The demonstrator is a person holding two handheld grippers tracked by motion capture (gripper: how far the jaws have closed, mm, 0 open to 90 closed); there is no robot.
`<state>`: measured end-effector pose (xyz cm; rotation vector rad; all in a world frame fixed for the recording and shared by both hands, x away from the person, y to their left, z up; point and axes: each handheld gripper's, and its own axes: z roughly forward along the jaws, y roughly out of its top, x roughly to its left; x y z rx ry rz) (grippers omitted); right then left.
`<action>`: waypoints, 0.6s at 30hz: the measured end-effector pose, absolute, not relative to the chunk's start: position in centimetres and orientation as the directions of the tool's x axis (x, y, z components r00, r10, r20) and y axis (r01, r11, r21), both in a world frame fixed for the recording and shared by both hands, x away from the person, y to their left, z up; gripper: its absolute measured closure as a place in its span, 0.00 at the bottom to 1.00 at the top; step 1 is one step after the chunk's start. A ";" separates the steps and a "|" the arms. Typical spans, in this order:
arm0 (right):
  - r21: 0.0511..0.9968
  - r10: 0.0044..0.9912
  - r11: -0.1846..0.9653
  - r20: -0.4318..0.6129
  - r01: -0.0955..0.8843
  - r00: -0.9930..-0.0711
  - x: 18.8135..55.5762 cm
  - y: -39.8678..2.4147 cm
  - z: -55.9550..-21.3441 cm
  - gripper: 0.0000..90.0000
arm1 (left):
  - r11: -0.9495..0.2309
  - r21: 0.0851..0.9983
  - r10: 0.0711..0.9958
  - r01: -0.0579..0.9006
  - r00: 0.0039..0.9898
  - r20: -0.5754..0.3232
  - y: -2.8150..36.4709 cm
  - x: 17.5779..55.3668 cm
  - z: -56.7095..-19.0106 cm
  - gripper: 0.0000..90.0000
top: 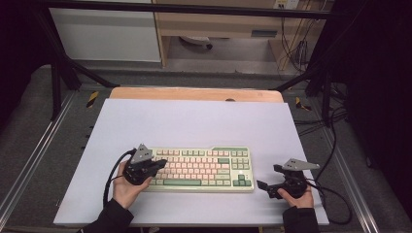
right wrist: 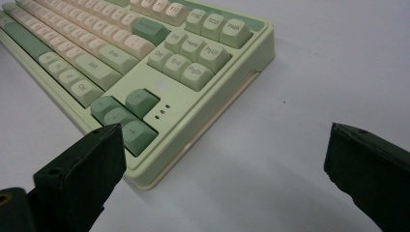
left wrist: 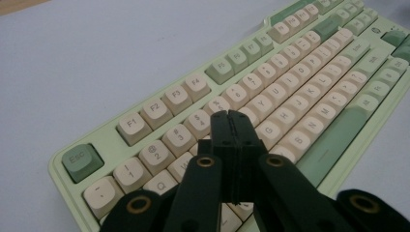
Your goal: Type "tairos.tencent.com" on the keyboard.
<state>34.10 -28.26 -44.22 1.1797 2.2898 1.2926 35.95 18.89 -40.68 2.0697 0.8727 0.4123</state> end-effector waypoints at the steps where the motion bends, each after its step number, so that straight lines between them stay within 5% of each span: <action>1: 0.816 0.755 0.281 0.137 0.505 -0.641 34.0 -27.7 -43.8 0.07 | -0.413 0.799 0.710 0.437 0.704 -0.018 18.9 35.9 -40.7 1.00; 9: 0.828 0.737 0.301 0.113 0.474 -0.666 33.9 -24.0 -42.1 0.28 | -0.414 0.796 0.711 0.443 0.703 -0.021 19.4 35.9 -41.1 1.00; 18: 0.834 0.638 0.318 0.162 0.450 -0.752 34.2 -17.9 -40.4 0.70 | -0.398 0.805 0.719 0.440 0.695 -0.024 20.2 35.6 -41.0 1.00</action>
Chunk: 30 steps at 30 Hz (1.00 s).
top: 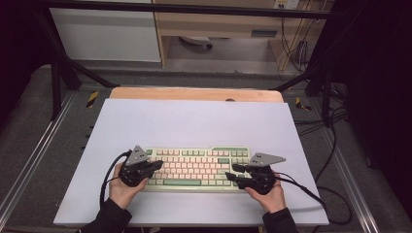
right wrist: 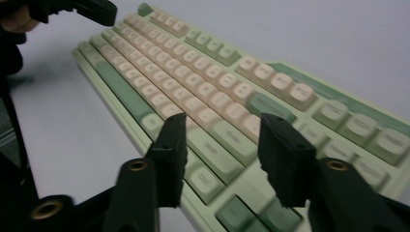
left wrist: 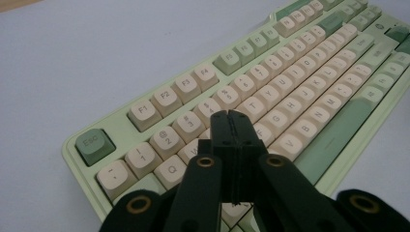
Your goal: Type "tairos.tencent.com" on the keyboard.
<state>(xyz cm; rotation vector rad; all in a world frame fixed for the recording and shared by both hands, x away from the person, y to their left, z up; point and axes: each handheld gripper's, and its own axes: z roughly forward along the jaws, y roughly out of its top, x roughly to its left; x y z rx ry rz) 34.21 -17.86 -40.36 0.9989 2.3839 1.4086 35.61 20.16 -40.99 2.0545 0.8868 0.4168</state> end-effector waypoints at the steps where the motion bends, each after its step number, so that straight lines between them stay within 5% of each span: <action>1: 0.834 0.638 0.318 0.162 0.450 -0.752 34.2 -17.9 -40.4 0.70 | -0.398 0.806 0.719 0.439 0.694 -0.023 20.2 35.6 -41.0 1.00; 4: 0.833 0.625 0.306 0.190 0.462 -0.757 34.7 -16.4 -40.1 0.82 | -0.394 0.806 0.721 0.441 0.692 -0.025 20.4 35.6 -41.0 1.00; 14: 0.821 0.628 0.303 0.209 0.484 -0.750 36.3 -13.7 -40.3 1.00 | -0.387 0.809 0.725 0.443 0.689 -0.030 20.7 35.6 -41.0 1.00; 30: 0.791 0.643 0.349 0.188 0.503 -0.742 38.1 -8.9 -41.7 1.00 | -0.389 0.805 0.723 0.448 0.690 -0.034 20.8 35.7 -41.3 1.00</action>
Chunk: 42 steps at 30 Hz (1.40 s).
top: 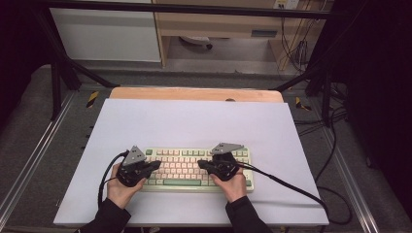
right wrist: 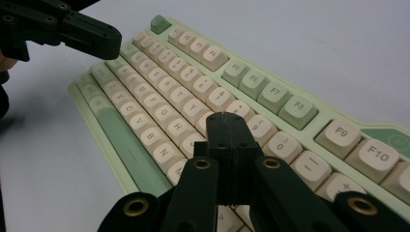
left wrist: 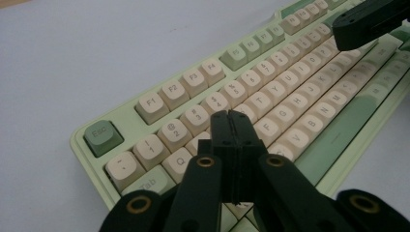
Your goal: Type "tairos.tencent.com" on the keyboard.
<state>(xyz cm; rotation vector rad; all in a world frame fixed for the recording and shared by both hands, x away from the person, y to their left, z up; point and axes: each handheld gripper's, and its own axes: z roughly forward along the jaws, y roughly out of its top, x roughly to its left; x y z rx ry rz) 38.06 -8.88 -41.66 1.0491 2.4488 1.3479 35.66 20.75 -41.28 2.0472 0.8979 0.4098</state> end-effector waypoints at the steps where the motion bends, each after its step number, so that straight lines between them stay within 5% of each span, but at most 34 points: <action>1: 0.791 0.643 0.353 0.183 0.500 -0.744 38.2 -8.7 -41.7 1.00 | -0.389 0.805 0.723 0.448 0.690 -0.035 20.7 35.7 -41.3 1.00; 24: 0.763 0.659 0.412 0.127 0.498 -0.741 38.9 -6.8 -43.4 1.00 | -0.386 0.807 0.724 0.447 0.689 -0.035 20.9 35.6 -41.3 1.00; 42: 0.800 0.621 0.403 0.119 0.446 -0.775 37.1 -9.3 -40.8 1.00 | -0.401 0.806 0.714 0.435 0.700 -0.023 19.9 36.0 -40.6 1.00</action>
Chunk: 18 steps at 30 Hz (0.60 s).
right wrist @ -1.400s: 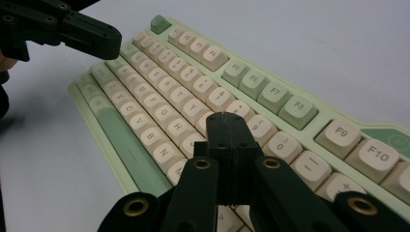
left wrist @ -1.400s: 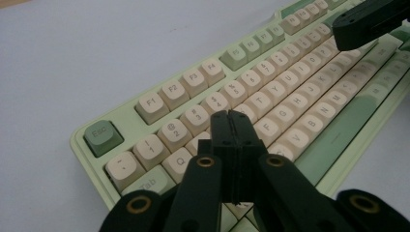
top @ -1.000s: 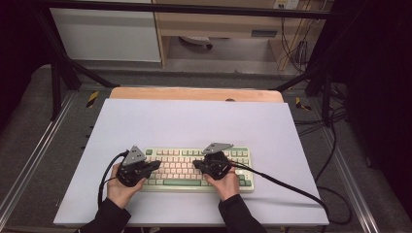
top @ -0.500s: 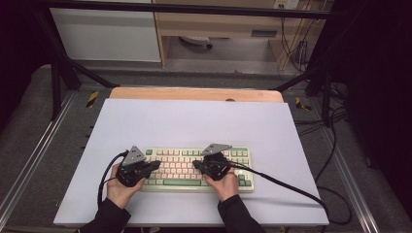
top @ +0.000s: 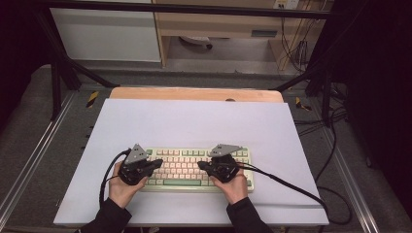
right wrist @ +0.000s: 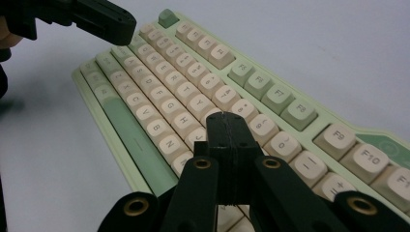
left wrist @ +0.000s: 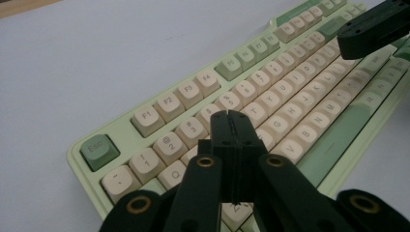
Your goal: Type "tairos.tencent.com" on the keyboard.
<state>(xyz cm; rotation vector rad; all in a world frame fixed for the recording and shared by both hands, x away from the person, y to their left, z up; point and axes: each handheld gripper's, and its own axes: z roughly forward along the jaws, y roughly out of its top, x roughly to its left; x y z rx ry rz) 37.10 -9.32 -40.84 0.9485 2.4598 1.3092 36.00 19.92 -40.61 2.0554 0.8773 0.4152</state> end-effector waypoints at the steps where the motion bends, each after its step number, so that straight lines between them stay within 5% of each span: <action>1: 0.801 0.622 0.398 0.122 0.446 -0.774 37.0 -9.6 -40.8 1.00 | -0.403 0.805 0.712 0.436 0.701 -0.024 19.8 36.1 -40.6 1.00; 18: 0.807 0.631 0.372 0.141 0.458 -0.762 35.8 -13.3 -41.2 1.00 | -0.438 0.780 0.706 0.446 0.708 -0.008 17.6 37.3 -41.3 1.00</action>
